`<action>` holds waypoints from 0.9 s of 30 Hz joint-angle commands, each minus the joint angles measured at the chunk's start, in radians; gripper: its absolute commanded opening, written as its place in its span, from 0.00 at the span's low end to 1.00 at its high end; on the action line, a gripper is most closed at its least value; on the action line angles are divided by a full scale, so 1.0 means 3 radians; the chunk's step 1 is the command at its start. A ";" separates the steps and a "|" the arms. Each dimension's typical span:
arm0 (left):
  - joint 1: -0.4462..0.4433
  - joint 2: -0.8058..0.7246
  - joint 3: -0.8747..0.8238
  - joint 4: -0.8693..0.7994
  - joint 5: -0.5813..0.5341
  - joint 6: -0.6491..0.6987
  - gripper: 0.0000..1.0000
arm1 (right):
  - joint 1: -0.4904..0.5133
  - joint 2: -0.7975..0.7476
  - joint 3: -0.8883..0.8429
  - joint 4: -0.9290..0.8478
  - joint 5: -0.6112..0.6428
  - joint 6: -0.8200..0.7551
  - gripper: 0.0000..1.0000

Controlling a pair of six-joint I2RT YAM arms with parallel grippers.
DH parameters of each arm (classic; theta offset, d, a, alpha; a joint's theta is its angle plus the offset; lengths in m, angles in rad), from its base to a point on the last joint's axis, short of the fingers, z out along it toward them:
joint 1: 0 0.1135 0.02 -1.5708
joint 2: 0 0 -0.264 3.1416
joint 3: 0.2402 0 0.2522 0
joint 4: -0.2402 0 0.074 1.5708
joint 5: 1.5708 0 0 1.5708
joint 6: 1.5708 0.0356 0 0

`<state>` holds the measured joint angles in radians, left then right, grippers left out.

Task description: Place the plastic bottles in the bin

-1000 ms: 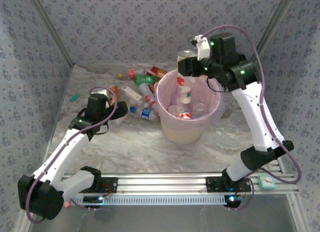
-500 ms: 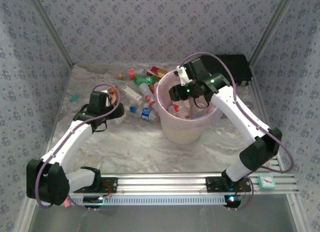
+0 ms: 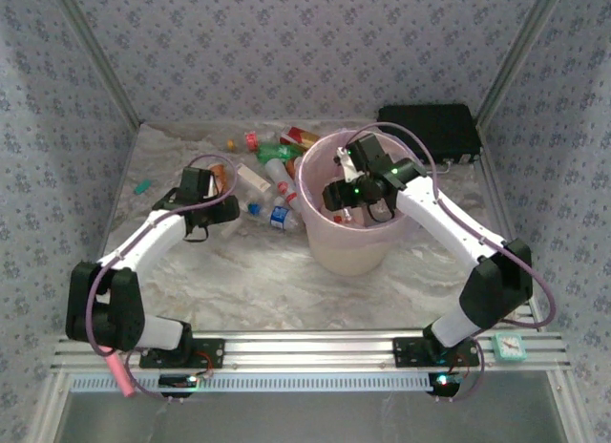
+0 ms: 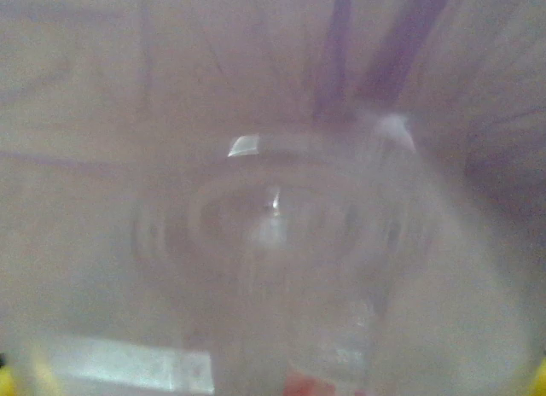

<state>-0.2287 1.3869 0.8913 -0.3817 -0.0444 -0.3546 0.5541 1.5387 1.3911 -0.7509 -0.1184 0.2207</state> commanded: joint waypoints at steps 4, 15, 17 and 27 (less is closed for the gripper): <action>0.0026 0.0160 0.0175 0.0012 0.0148 0.0259 0.89 | -0.0021 -0.0333 0.0052 -0.0189 -0.0007 -0.0021 0.90; 0.0026 0.0305 0.0209 -0.0181 0.0349 0.0402 0.88 | -0.0087 -0.1091 0.0381 -0.0227 -0.0015 -0.0254 1.00; 0.0025 0.0370 0.0249 -0.0269 0.0270 0.0389 0.89 | -0.0111 -0.1134 0.0395 -0.0224 0.0016 -0.0259 1.00; 0.0021 0.0622 0.0342 -0.0413 0.0243 0.0410 0.85 | -0.0306 -0.1424 0.0292 -0.0163 0.0154 -0.0213 1.00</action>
<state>-0.2287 1.5558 0.9619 -0.4725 0.0257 -0.2504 0.4858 1.1576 1.4834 -0.7853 -0.1024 0.1669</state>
